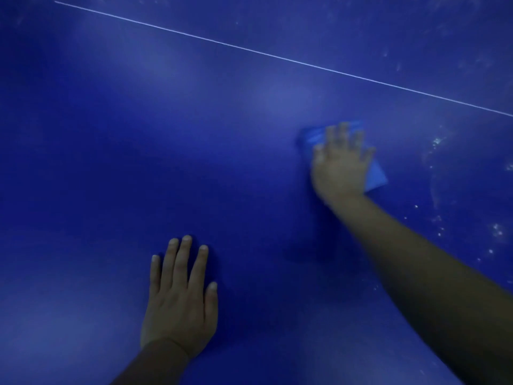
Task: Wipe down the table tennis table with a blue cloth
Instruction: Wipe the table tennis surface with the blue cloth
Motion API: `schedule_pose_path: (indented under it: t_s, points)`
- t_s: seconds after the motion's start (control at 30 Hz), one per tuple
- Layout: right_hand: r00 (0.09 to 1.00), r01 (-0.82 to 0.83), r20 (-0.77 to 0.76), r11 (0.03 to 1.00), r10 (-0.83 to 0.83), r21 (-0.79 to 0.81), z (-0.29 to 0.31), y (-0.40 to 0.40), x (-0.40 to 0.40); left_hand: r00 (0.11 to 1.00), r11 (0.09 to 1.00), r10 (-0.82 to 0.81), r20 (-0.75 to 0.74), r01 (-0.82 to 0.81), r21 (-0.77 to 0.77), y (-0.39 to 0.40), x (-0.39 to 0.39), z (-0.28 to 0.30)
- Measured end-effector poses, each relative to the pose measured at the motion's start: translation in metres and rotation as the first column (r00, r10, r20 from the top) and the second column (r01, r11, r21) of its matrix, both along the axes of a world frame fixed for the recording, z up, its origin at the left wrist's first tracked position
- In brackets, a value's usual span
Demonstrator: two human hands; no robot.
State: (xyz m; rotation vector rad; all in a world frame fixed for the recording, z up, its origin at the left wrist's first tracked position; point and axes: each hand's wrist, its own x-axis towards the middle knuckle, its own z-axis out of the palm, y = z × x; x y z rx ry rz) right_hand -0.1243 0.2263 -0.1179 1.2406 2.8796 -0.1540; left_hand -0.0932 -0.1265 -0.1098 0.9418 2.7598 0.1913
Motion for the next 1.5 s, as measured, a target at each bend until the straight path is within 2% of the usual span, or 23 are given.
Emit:
schedule_pose_path:
  t_s: [0.07, 0.1, 0.13, 0.17, 0.23, 0.27, 0.3, 0.33, 0.4, 0.47, 0.53, 0.57, 0.6, 0.73, 0.8, 0.87, 0.93, 1.03, 1.13, 1.23, 1.3, 1.4, 1.5]
  points:
    - [0.938, -0.342, 0.041, 0.939, 0.343, -0.032, -0.005, -0.035, 0.003, 1.000, 1.000, -0.001, -0.005, 0.001, -0.001, -0.001, 0.000, -0.002]
    - [0.912, -0.404, 0.060, 0.913, 0.407, -0.053, -0.003, -0.029, 0.008, 1.000, 1.000, 0.001, -0.009, -0.001, 0.000, -0.001, 0.000, -0.003]
    - [0.921, -0.382, 0.076, 0.924, 0.383, -0.029, -0.001, -0.006, 0.016, 1.000, 1.000, 0.002, -0.009, -0.002, 0.008, -0.002, 0.000, -0.005]
    - [0.957, -0.280, 0.090, 0.960, 0.277, 0.026, 0.000, 0.024, 0.026, 1.000, 1.000, 0.005, -0.010, -0.004, 0.021, -0.001, 0.000, -0.005]
    - [0.991, 0.098, 0.084, 0.994, -0.101, 0.039, 0.006, 0.088, 0.051, 1.000, 0.999, 0.001, -0.011, -0.001, 0.041, 0.000, 0.000, -0.005]
    - [0.956, 0.288, 0.069, 0.958, -0.286, -0.016, 0.011, 0.109, 0.063, 1.000, 0.999, -0.001, -0.011, 0.001, 0.041, 0.000, 0.001, -0.005]
    - [0.913, 0.408, 0.063, 0.911, -0.404, -0.063, 0.014, 0.117, 0.068, 1.000, 0.999, -0.002, -0.005, 0.002, 0.040, -0.001, 0.002, -0.005]
    - [0.899, 0.438, 0.051, 0.896, -0.435, -0.068, 0.012, 0.112, 0.067, 1.000, 0.998, 0.003, 0.006, -0.004, 0.057, -0.002, 0.002, -0.004]
    - [0.960, 0.280, 0.010, 0.960, -0.280, -0.029, 0.006, 0.076, 0.049, 0.999, 0.987, 0.032, 0.020, -0.034, 0.156, -0.002, -0.001, -0.002]
    - [0.999, -0.034, 0.015, 0.999, 0.035, -0.021, 0.000, 0.028, 0.029, 0.998, 0.966, 0.056, 0.005, -0.056, 0.252, 0.007, -0.014, 0.001]
    - [0.952, -0.295, 0.066, 0.954, 0.298, -0.053, -0.004, -0.004, 0.017, 0.997, 0.957, 0.066, -0.049, -0.049, 0.287, 0.026, -0.037, 0.004]
    - [0.938, -0.335, 0.071, 0.939, 0.340, -0.076, -0.002, -0.002, 0.013, 0.995, 0.960, 0.068, -0.073, -0.045, 0.278, 0.039, -0.050, 0.005]
    - [0.943, -0.319, 0.075, 0.944, 0.325, -0.081, -0.001, 0.011, 0.011, 0.994, 0.964, 0.077, -0.083, -0.053, 0.259, 0.052, -0.063, 0.005]
    - [0.991, -0.060, 0.116, 0.996, 0.067, -0.058, 0.005, 0.069, 0.026, 0.985, 0.979, 0.162, -0.061, -0.153, 0.135, 0.078, -0.087, -0.007]
    - [0.993, -0.029, 0.113, 0.998, 0.035, -0.053, 0.004, 0.065, 0.035, 0.984, 0.980, 0.164, -0.076, -0.154, 0.122, 0.078, -0.088, -0.013]
    - [0.993, -0.085, 0.082, 0.996, 0.087, -0.028, 0.003, 0.035, 0.031, 0.984, 0.978, 0.162, -0.072, -0.151, 0.141, 0.077, -0.087, -0.013]
    - [0.973, -0.227, 0.032, 0.974, 0.227, 0.000, 0.003, -0.011, 0.006, 0.984, 0.973, 0.169, -0.059, -0.157, 0.169, 0.077, -0.088, -0.011]
    - [0.887, -0.461, -0.037, 0.885, 0.459, -0.064, -0.003, -0.081, -0.062, 0.982, 0.968, 0.183, -0.045, -0.172, 0.184, 0.078, -0.089, -0.010]
    - [0.857, -0.515, -0.083, 0.851, 0.508, -0.106, -0.008, -0.113, -0.146, 0.983, 0.970, 0.173, -0.054, -0.161, 0.181, 0.080, -0.091, -0.010]
    - [0.880, -0.475, -0.077, 0.868, 0.469, -0.146, -0.006, -0.091, -0.204, 0.986, 0.973, 0.158, -0.054, -0.146, 0.177, 0.081, -0.092, -0.009]
    - [0.918, -0.396, -0.049, 0.909, 0.393, -0.127, -0.006, -0.042, -0.210, 0.987, 0.977, 0.154, -0.054, -0.143, 0.161, 0.080, -0.093, -0.009]
    - [0.995, -0.097, -0.005, 0.995, 0.097, -0.028, -0.007, 0.067, -0.162, 0.987, 0.982, 0.153, -0.046, -0.146, 0.117, 0.079, -0.092, -0.009]
    - [0.958, 0.286, 0.037, 0.957, -0.284, -0.044, 0.001, 0.165, -0.081, 0.989, 0.984, 0.147, -0.029, -0.143, 0.110, 0.079, -0.091, -0.008]
